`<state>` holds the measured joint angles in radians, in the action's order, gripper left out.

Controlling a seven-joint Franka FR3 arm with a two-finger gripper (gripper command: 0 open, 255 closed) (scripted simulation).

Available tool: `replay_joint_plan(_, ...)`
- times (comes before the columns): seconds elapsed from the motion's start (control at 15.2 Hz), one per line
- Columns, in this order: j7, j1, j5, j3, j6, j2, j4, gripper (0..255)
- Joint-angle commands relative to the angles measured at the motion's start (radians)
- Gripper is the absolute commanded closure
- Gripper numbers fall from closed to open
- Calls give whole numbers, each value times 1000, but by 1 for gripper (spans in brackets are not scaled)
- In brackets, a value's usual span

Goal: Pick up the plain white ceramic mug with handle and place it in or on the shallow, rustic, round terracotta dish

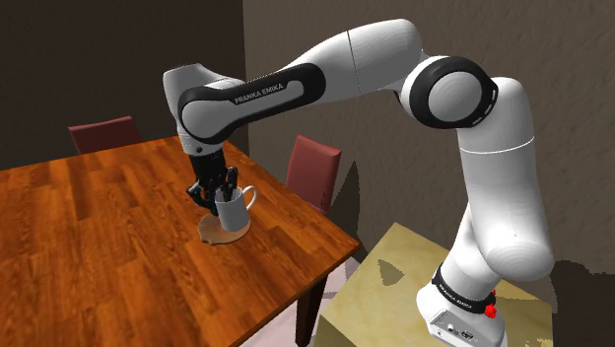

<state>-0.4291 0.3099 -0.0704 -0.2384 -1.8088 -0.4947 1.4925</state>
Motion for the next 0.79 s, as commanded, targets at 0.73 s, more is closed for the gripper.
replay_joint_plan(0.73,2,6,1,-1,130,-7,-137,0)
